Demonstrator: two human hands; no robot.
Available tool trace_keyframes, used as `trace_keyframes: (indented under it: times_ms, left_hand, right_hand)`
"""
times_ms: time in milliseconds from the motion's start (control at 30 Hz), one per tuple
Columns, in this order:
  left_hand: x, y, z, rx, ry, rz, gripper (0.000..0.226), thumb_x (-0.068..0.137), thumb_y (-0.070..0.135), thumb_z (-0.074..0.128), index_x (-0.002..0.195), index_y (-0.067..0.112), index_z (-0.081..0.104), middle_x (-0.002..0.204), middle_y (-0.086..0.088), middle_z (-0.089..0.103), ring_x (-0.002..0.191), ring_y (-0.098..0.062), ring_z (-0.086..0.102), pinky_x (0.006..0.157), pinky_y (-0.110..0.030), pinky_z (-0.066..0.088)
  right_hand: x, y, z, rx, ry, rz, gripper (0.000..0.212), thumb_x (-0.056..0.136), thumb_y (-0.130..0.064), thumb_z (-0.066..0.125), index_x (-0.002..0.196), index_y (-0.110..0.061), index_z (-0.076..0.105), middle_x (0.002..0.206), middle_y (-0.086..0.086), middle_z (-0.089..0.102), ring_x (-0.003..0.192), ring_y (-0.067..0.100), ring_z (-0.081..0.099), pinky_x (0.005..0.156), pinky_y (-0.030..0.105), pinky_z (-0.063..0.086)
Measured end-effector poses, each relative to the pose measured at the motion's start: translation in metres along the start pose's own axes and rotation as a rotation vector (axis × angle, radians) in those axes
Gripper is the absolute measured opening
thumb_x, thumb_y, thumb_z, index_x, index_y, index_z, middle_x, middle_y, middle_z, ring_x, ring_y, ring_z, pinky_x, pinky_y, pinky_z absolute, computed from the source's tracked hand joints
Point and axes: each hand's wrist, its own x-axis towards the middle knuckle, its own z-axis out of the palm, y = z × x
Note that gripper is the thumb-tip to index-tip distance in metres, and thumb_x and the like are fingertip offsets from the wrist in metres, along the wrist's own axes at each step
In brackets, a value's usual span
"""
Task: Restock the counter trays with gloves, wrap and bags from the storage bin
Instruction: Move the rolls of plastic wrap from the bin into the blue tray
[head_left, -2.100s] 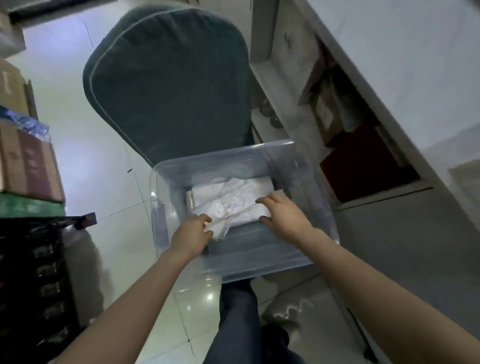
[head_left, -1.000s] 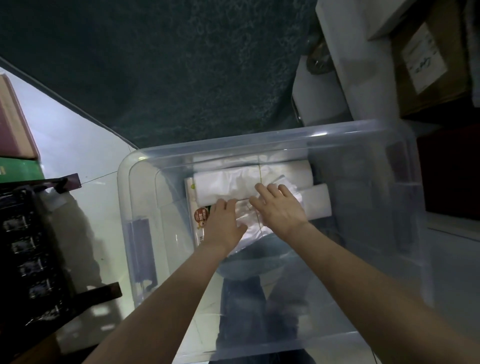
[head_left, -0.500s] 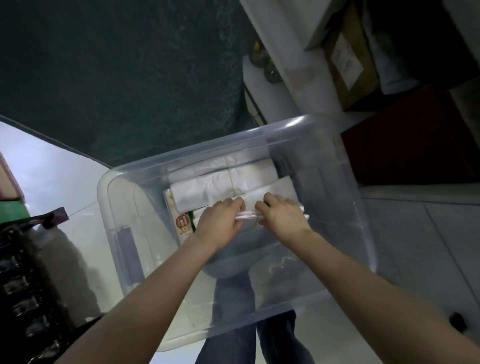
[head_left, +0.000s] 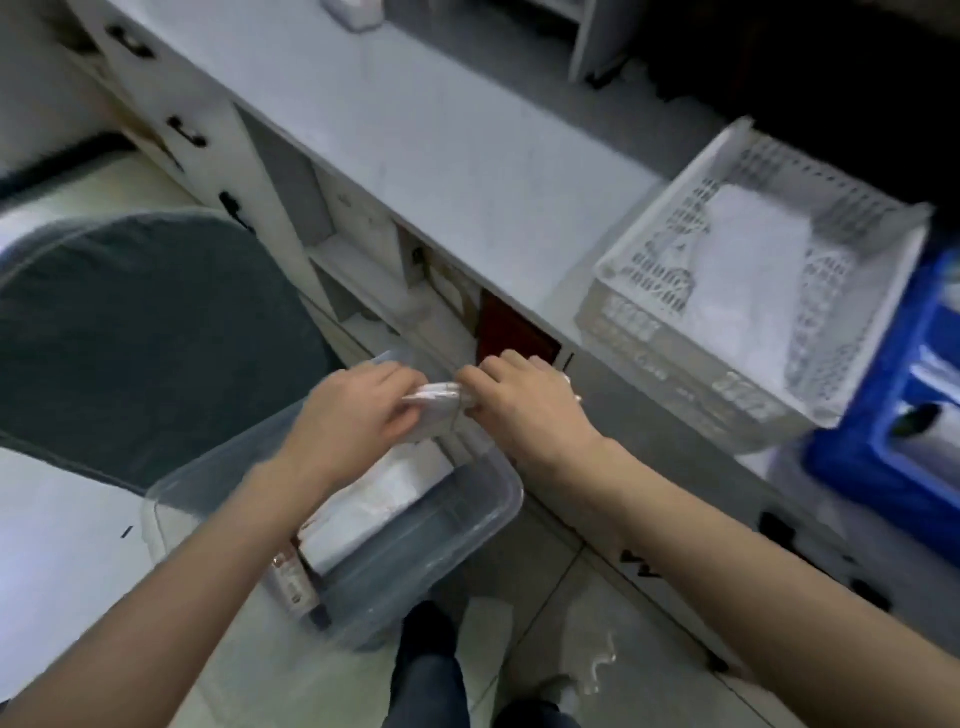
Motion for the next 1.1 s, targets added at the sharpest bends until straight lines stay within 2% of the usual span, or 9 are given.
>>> trace_keyframes:
  times_ms: [133,300,400,567,667,867,1100]
  left_hand:
    - [0.036,0.084,-0.045,0.017,0.105,0.126,0.02,0.087,0.024,0.063,0.105,0.016,0.065,0.099,-0.003,0.068,0.09,-0.026,0.062,0.075,-0.043,0.051]
    - [0.091,0.195,-0.048,-0.02,0.128,0.306,0.023,0.085,0.022,0.066,0.105,0.012,0.065,0.101,-0.008,0.069,0.094,-0.03,0.063,0.077,-0.04,0.05]
    - [0.128,0.259,-0.033,-0.047,0.104,0.44,0.023,0.085,0.024,0.065,0.106,0.015,0.064,0.099,-0.004,0.068,0.093,-0.028,0.062,0.074,-0.037,0.047]
    - [0.194,0.355,0.005,-0.094,0.016,0.648,0.022,0.086,0.027,0.058,0.107,0.02,0.06,0.102,-0.001,0.066,0.094,-0.025,0.059,0.074,-0.04,0.049]
    - [0.23,0.399,0.03,-0.093,-0.027,0.731,0.021,0.088,0.03,0.056,0.107,0.021,0.058,0.102,0.0,0.064,0.092,-0.024,0.059,0.071,-0.037,0.048]
    - [0.296,0.435,0.08,-0.1,-0.16,0.768,0.025,0.09,0.033,0.055,0.113,0.024,0.055,0.109,0.002,0.063,0.095,-0.02,0.06,0.072,-0.031,0.045]
    - [0.325,0.43,0.139,-0.119,-0.484,0.69,0.022,0.089,0.035,0.055,0.11,0.028,0.055,0.109,0.005,0.065,0.099,-0.02,0.06,0.079,-0.039,0.049]
  right_hand:
    - [-0.053,0.039,-0.086,-0.053,0.159,0.067,0.029,0.08,-0.026,0.068,0.105,-0.014,0.061,0.094,0.008,0.065,0.092,0.032,0.06,0.069,0.039,0.045]
    - [-0.14,0.105,-0.155,-0.157,0.185,0.229,0.031,0.082,-0.025,0.066,0.108,-0.012,0.058,0.095,0.01,0.064,0.093,0.033,0.058,0.072,0.042,0.046]
    - [-0.195,0.149,-0.176,-0.212,0.181,0.37,0.031,0.086,-0.028,0.062,0.112,-0.014,0.055,0.098,0.007,0.063,0.096,0.031,0.056,0.073,0.04,0.041]
    - [-0.275,0.216,-0.193,-0.252,0.192,0.619,0.027,0.087,-0.026,0.062,0.109,-0.013,0.056,0.095,0.008,0.063,0.092,0.032,0.055,0.066,0.037,0.034]
    - [-0.302,0.253,-0.193,-0.25,0.172,0.739,0.029,0.086,-0.026,0.062,0.112,-0.015,0.055,0.097,0.006,0.064,0.094,0.03,0.053,0.065,0.037,0.036]
    - [-0.308,0.319,-0.174,-0.17,0.084,0.927,0.032,0.087,-0.028,0.06,0.116,-0.018,0.052,0.103,0.006,0.062,0.099,0.027,0.052,0.065,0.035,0.033]
    - [-0.301,0.366,-0.137,0.19,-0.219,1.061,0.027,0.084,-0.029,0.062,0.108,-0.021,0.053,0.104,0.006,0.063,0.091,0.027,0.057,0.065,0.036,0.043]
